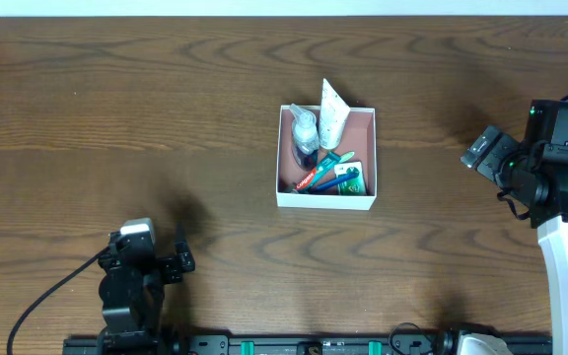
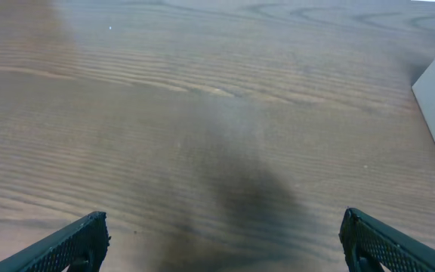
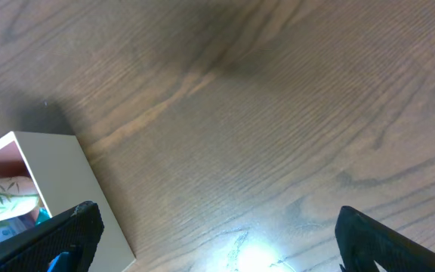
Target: Pack container
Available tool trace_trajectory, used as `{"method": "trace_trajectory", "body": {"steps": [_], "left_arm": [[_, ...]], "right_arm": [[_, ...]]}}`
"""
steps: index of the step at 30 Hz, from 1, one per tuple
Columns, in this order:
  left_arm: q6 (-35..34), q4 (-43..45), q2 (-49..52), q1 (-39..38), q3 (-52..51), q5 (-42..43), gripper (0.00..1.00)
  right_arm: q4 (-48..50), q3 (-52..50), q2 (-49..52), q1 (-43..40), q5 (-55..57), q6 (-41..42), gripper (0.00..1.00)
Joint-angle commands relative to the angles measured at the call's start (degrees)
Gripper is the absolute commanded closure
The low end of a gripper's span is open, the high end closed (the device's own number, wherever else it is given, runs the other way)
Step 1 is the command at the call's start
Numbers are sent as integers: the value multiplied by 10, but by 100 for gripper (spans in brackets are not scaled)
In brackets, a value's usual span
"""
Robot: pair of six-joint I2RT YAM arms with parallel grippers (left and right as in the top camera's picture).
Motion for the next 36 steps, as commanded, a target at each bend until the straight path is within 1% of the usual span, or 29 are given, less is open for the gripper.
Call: {"method": "trace_trajectory", "body": {"steps": [1,7,36], "left_arm": [[-7,2,-9,-5,-10,5,2],[-13,3,-9,-9,-26,5,2],[-13,3,-8,-9,-26,5,2]], "right_arm": [[-1,7,-1,-2,0,-6,1],[0,7,-1,-2,0,-6,1],[-1,7,-1,-2,0,-6,1]]}}
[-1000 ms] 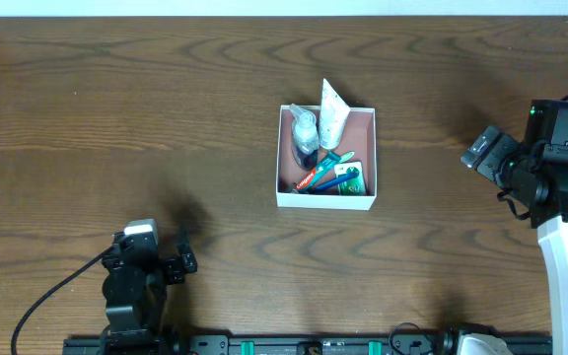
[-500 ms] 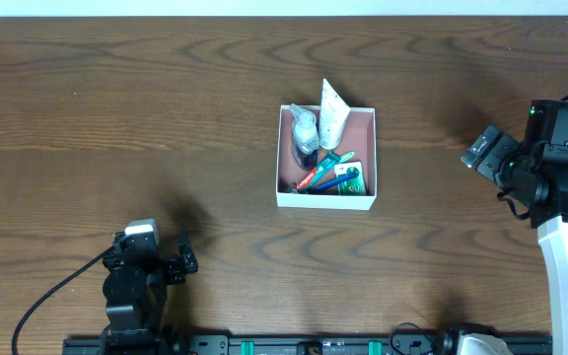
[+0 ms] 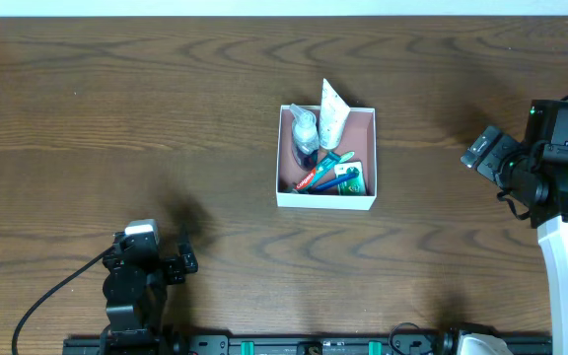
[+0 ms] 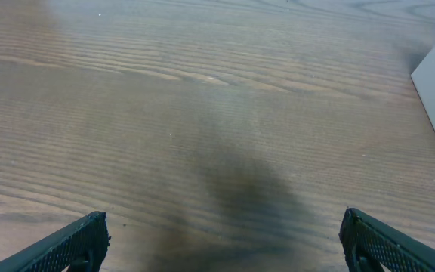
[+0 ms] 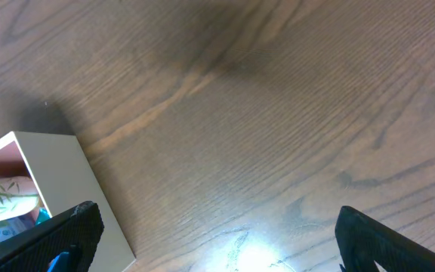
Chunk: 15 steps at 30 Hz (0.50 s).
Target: Pack container
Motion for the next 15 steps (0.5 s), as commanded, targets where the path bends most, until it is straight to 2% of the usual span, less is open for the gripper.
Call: {"method": "trace_trajectory", "body": {"steps": [1,9,13,15], "left_arm": [[-9,2,-4,-2,-8,1,2],[-9,2,-4,-2,-8,1,2],[-9,2,-4,-2,-8,1,2],[-9,2,-4,-2,-8,1,2]], "right_arm": [[0,7,-1,-2,0,-6,1],[-7,-1,-11,-1,11,-29,1],[50,-42,-59,17,-17,-122,1],[109,-89,-105,32,-59,-202,1]]}}
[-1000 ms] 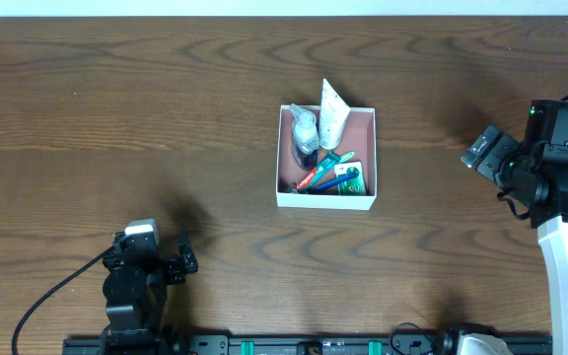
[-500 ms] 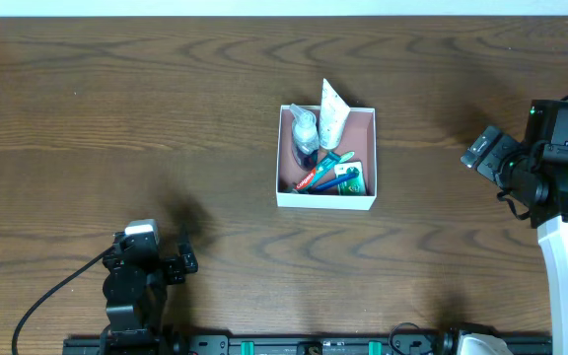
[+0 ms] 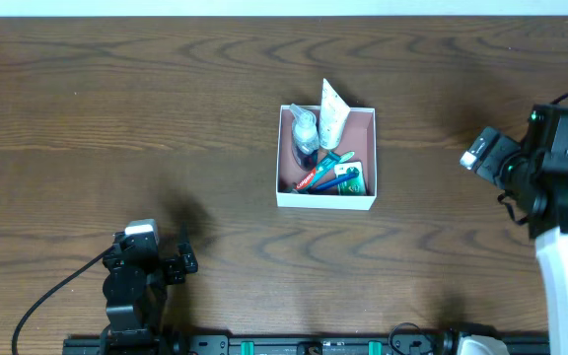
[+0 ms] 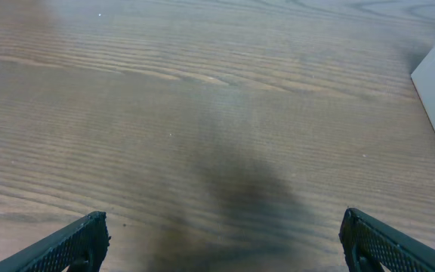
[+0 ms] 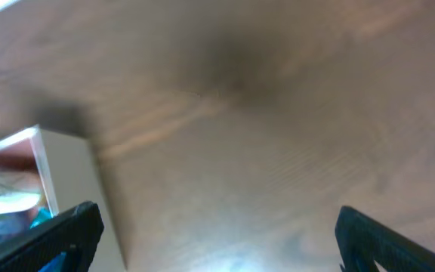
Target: Pack container
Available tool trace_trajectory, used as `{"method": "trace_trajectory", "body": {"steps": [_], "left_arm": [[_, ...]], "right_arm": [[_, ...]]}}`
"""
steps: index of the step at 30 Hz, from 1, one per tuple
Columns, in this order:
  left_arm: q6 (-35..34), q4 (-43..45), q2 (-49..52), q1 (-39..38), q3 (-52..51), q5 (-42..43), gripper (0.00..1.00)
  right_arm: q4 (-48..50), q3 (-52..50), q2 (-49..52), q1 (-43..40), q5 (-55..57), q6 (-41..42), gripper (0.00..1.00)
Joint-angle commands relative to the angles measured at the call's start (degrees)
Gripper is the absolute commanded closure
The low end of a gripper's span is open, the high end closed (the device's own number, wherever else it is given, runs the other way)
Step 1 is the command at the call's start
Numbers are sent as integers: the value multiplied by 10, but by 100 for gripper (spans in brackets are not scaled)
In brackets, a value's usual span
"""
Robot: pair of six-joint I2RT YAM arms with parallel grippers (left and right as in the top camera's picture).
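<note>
A white box with a pink inside (image 3: 372,158) stands at the table's middle. It holds a clear bottle (image 3: 306,126), a white tube (image 3: 333,113), a red-and-white toothpaste tube (image 3: 316,177) and a small blue-green packet (image 3: 351,178). My left gripper (image 4: 221,238) is open over bare wood at the front left, with the box's corner at the right edge of its view. My right gripper (image 5: 214,230) is open over bare wood to the right of the box (image 5: 66,174); its view is blurred.
The dark wooden table (image 3: 116,118) stretches wide around the box. A black rail (image 3: 314,345) runs along the front edge. The right arm's white base (image 3: 565,286) stands at the right front, and a cable (image 3: 42,296) trails from the left arm.
The right wrist view has gone blurred and shifted, and the right arm sits slightly higher in the overhead view. The left arm and the box's contents are unchanged.
At the oldest moment both grippers were open over bare wood, the box filled with toiletries. Then the left arm had drawn slightly back toward the front edge. Now the right arm has shifted a little, and the box stays as it was.
</note>
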Motion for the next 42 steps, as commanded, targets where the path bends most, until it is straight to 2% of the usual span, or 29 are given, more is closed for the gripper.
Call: {"method": "trace_trajectory", "body": {"steps": [1,4,7,12,17,29,35,42], "left_arm": [[-9,1,-4,-2,-8,1,2],[-9,1,-4,-2,-8,1,2],[-9,1,-4,-2,-8,1,2],[-9,1,-4,-2,-8,1,2],[-9,1,-4,-2,-8,1,2],[-9,1,-4,-2,-8,1,2],[-9,1,-4,-2,-8,1,2],[-9,1,-4,-2,-8,1,2]], "right_arm": [[56,-66,-78,25,-66,-144,1],[126,-154,-162,38,-120,-204,1],[175,-236,-250,39,-150,-216,1],[190,-334,-372,39,-160,-216,1],[191,-402,-453,39,-162,-223,1],[201,-530,-585,39,-172,-222,1],[207,-553,-642,39,-172,-220,1],[210,-554,-644,39,-172,-220,1]]}}
